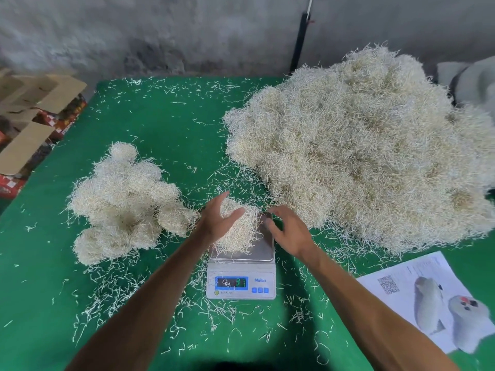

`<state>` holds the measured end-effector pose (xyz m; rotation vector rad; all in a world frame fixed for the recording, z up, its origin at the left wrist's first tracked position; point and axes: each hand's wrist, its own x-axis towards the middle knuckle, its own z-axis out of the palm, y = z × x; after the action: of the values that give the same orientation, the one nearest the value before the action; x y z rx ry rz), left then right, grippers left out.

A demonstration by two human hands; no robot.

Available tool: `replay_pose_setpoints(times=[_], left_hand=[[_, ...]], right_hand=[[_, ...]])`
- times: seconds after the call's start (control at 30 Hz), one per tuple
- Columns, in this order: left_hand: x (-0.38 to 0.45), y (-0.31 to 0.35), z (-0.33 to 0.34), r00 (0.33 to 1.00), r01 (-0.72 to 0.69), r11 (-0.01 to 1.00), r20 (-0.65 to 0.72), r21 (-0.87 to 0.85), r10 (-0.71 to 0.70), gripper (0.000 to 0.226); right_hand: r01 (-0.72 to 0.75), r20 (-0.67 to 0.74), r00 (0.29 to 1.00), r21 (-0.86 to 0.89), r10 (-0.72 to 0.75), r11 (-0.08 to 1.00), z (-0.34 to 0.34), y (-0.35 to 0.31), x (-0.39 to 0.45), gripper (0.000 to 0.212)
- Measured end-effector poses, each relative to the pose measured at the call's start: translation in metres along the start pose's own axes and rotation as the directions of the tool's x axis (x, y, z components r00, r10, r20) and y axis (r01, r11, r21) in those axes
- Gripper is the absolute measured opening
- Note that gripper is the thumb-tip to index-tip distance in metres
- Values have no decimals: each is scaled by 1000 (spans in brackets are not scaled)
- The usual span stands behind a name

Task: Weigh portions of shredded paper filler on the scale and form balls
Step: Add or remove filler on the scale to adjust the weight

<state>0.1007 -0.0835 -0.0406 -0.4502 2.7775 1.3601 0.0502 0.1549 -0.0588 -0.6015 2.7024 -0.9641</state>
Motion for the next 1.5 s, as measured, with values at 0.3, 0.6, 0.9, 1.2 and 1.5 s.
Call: replay_pose_setpoints(times=[0.3,0.6,0.9,1.2,1.5], left_hand=[[11,10,31,992,-29,982,123,187,6,79],[13,37,36,992,19,959,-122,284,16,80],[28,68,59,974,-154,979,-144,136,173,38],[40,111,78,973,-209,961,58,-181,223,55],[43,121,69,987,-95,941,90,-324,130,42]], right_hand=[[-22,-26,999,-11,22,1000,-15,31,-1,43],[-370,-149,928,-264,342,890,-23,58,44,120],[-222,-225,956,-139,187,965,-40,79,36,43],[42,-347,938,61,-18,997,-90,48,19,37],[7,-226,974,102,16,995,-86,27,8,77]])
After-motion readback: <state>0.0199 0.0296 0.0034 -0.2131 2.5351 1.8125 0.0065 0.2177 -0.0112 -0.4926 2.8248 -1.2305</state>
